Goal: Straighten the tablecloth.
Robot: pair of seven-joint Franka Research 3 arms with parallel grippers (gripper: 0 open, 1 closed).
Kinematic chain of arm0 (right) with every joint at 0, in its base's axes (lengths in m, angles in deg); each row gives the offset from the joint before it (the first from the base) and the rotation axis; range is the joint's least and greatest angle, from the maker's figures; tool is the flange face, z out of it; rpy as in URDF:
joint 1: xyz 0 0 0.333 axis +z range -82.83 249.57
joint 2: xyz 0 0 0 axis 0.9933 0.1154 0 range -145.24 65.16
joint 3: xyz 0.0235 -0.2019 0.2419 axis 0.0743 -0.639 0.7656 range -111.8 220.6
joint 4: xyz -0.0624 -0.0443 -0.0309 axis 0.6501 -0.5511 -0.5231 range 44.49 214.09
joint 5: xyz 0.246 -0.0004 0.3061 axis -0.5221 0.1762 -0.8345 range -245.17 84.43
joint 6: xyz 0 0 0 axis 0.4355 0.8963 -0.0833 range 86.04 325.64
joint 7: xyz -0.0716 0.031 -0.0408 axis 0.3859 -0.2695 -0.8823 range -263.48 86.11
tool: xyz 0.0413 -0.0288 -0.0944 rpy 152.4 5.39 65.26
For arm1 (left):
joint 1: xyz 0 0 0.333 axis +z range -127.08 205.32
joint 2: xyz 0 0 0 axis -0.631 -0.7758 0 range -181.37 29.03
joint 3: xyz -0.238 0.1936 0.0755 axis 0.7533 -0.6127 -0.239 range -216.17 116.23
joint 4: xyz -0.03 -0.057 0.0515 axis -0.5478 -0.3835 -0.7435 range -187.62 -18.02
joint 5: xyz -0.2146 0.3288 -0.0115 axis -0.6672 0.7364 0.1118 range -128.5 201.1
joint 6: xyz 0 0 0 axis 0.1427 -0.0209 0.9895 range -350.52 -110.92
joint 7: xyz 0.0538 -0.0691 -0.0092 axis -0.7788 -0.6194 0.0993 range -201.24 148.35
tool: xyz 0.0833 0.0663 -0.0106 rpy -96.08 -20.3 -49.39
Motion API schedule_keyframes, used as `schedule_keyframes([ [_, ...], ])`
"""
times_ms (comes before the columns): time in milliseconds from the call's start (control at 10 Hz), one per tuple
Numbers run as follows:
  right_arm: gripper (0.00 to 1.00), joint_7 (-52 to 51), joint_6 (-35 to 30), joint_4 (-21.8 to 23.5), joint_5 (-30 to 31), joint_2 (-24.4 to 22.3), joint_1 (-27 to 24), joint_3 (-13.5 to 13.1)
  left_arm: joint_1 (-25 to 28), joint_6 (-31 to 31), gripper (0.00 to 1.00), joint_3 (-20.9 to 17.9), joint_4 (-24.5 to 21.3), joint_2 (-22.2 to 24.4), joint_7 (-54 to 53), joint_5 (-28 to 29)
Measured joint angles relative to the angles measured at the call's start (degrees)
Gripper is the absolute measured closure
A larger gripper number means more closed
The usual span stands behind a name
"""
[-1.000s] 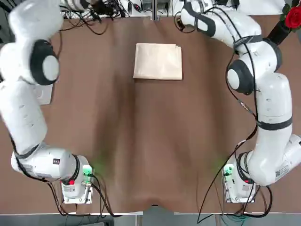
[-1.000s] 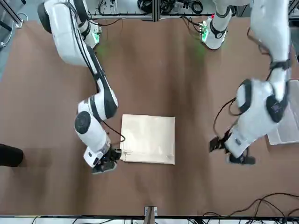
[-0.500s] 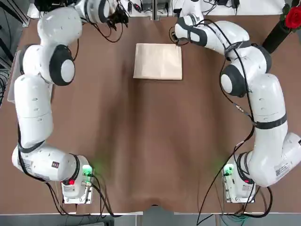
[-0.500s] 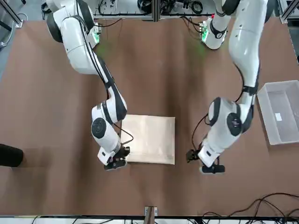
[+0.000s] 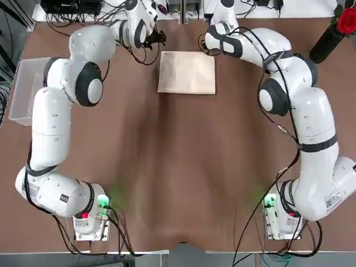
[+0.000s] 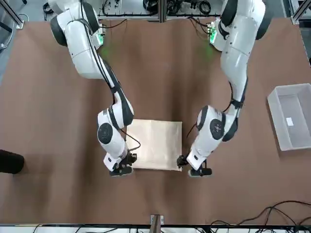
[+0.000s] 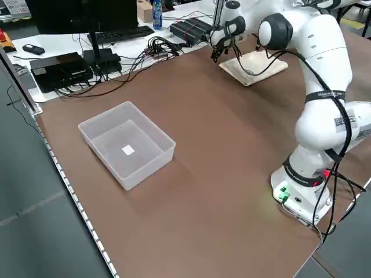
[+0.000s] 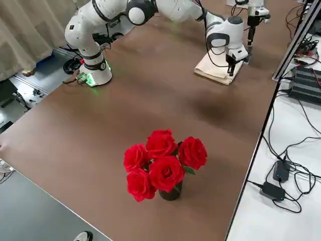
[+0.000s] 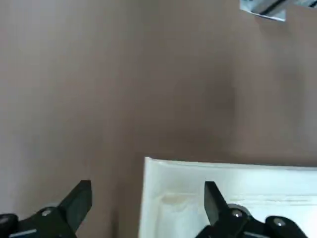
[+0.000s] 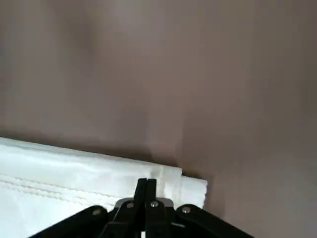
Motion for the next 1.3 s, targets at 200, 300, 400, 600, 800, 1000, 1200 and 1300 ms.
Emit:
schedule_keyframes([
  [200,0.99,0.2,1.0,-0.1,0.0,1.1,0.2,0.0,-1.0,0.0,0.12,0.0,0.0,0.0,0.0,0.1],
  [300,0.99,0.2,2.0,-0.1,0.0,1.7,0.4,0.0,-1.2,0.0,0.24,0.0,0.0,0.0,-0.1,0.3],
  [400,0.99,0.2,2.6,-0.1,0.0,2.1,0.4,-0.1,-1.3,0.0,0.26,0.0,-0.1,-0.1,-0.2,0.5],
  [600,0.99,0.2,2.8,-0.2,0.0,2.4,0.4,-0.1,-1.5,0.0,0.30,0.0,-0.3,-0.4,-0.5,0.5],
  [800,0.99,0.3,2.8,-0.2,0.0,2.4,0.4,-0.1,-1.9,0.0,0.32,-0.1,-0.6,-0.7,-0.6,0.7],
  [1000,0.99,0.4,2.8,-0.2,0.0,2.4,0.4,-0.1,-2.4,0.0,0.35,-0.1,-0.9,-0.8,-0.7,0.8],
  [1200,0.99,0.4,2.8,-0.2,0.0,2.4,0.4,-0.1,-3.1,0.0,0.58,-0.1,-1.2,-0.8,-0.7,0.8],
  [1300,0.99,0.4,2.8,-0.2,0.0,2.4,0.4,-0.1,-3.1,0.1,0.64,-0.1,-1.3,-0.9,-0.7,0.8],
])
